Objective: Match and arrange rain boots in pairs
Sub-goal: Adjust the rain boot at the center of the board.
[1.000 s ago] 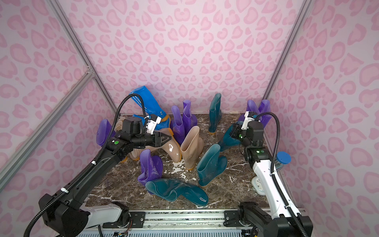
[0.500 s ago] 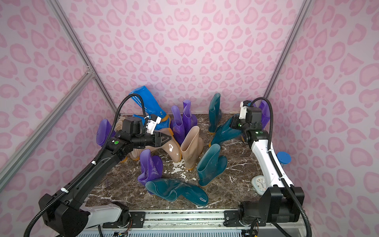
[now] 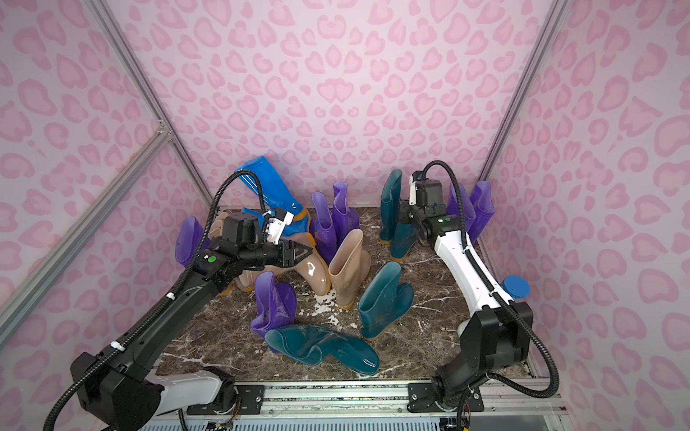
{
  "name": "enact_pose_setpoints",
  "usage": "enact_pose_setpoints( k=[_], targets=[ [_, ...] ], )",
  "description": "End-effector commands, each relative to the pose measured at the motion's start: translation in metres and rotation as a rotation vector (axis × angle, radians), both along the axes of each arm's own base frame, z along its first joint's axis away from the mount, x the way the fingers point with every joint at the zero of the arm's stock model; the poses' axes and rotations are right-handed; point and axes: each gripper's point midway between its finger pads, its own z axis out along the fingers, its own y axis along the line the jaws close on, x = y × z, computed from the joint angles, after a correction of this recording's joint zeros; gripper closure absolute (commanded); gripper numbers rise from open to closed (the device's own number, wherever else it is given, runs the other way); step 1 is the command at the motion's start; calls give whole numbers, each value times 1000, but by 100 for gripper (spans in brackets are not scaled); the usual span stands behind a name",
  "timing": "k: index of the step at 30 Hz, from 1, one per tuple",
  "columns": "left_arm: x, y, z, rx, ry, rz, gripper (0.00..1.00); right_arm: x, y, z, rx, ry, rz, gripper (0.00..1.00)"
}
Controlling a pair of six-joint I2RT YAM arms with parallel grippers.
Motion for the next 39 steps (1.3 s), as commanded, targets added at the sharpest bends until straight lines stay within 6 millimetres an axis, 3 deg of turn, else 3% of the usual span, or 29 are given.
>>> enact_pose_setpoints(
  k=[1,8,11,14,17,21,24,28,30,32,35,36,38,39],
  targets=[
    [1,0,7,2,-27,-2,50,2,-11,15,-40,-58,-77,56],
    [1,1,7,1,-28,-1,47,-13,-10,53,-6,-153,-78,38],
    [1,1,8,1,-29,-1,47,-19,-8,55,25,-168,-70,27],
    [0,0,9,-2,-30,-3,46,-26,6,36,88,-138,-8,22],
    [0,1,9,-1,-32,-1,46,-38,13,4,98,-86,9,17],
    [0,0,8,-6,-26,-5,46,-45,23,-16,107,-57,46,11],
    [0,-1,7,-6,-23,-7,46,-41,20,-26,87,-45,27,5],
    [1,1,8,0,-30,-1,46,-24,9,-45,94,-17,-26,4],
    [1,1,7,4,-29,1,46,-15,0,-48,79,-13,-74,13],
    [1,1,6,5,-26,0,46,-8,-7,-47,65,-2,-93,32],
    [2,1,5,7,-25,0,46,-1,-26,-44,50,5,-144,77],
    [2,1,5,7,-25,0,46,-1,-32,-42,52,1,-155,86],
    [2,1,5,7,-25,0,46,-1,-47,-39,49,-18,-191,100],
    [2,1,5,6,-26,1,46,-1,-54,-37,37,-27,-210,100]
  ],
)
